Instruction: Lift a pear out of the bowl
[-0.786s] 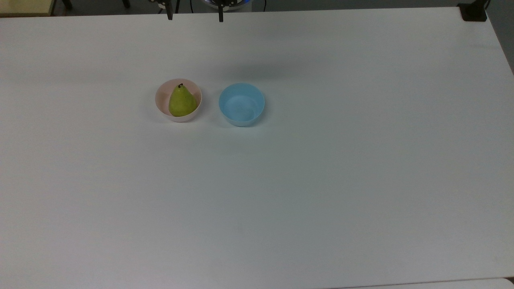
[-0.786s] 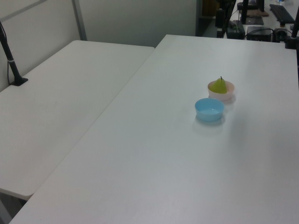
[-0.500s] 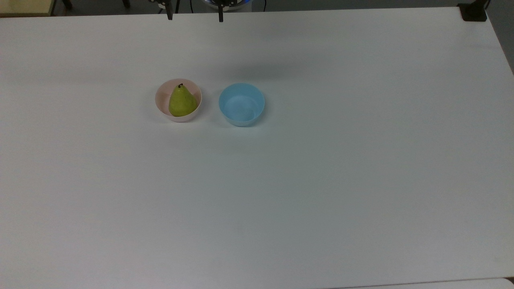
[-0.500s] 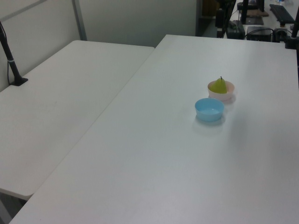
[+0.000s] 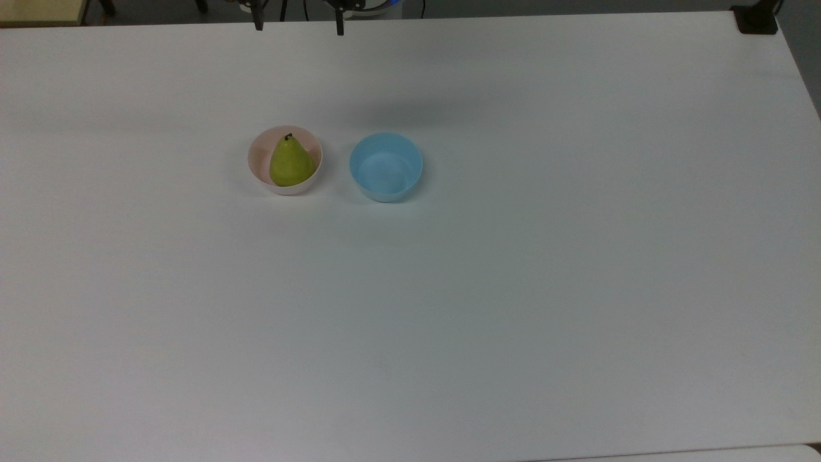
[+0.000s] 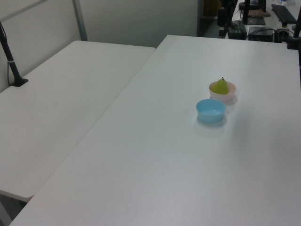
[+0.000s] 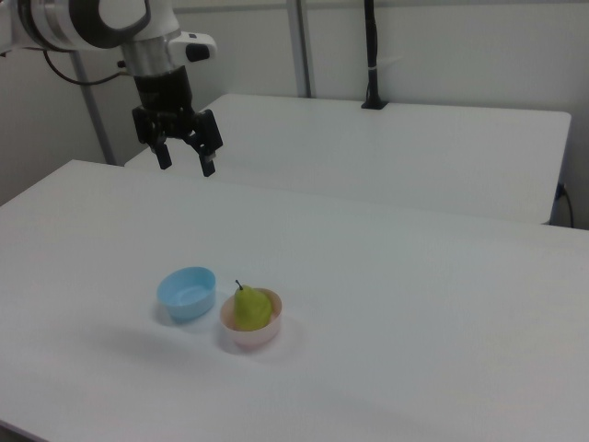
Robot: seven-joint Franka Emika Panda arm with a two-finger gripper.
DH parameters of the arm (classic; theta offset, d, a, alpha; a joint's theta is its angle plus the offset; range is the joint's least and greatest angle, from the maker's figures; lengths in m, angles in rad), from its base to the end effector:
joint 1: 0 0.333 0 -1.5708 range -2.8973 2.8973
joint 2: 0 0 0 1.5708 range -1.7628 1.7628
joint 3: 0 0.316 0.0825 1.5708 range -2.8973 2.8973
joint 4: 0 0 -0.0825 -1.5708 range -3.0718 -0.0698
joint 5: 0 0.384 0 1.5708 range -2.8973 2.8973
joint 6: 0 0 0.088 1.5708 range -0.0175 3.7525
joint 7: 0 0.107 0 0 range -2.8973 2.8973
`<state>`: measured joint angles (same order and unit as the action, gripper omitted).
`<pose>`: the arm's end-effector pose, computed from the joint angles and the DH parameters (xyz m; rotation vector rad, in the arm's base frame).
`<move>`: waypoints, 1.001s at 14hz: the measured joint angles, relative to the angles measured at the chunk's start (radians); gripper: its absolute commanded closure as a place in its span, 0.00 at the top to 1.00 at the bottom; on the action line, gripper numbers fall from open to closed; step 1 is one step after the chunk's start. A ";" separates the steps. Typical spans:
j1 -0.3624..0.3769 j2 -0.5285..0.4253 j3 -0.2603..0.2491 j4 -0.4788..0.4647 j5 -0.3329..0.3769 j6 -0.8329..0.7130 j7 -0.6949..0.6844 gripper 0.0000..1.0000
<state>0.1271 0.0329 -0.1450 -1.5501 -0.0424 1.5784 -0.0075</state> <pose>0.5651 -0.0132 0.6168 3.0945 -0.0153 -0.0075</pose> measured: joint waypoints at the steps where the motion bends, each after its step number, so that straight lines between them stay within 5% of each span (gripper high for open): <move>1: -0.012 0.000 0.000 0.000 0.000 0.003 -0.017 1.00; 7: -0.108 0.012 -0.001 -0.065 0.000 0.058 -0.324 1.00; 14: -0.122 0.025 -0.001 -0.298 -0.001 0.294 -0.379 1.00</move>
<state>0.0048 0.0576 -0.1461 -1.8483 -0.0429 1.8722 -0.3867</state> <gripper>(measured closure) 0.000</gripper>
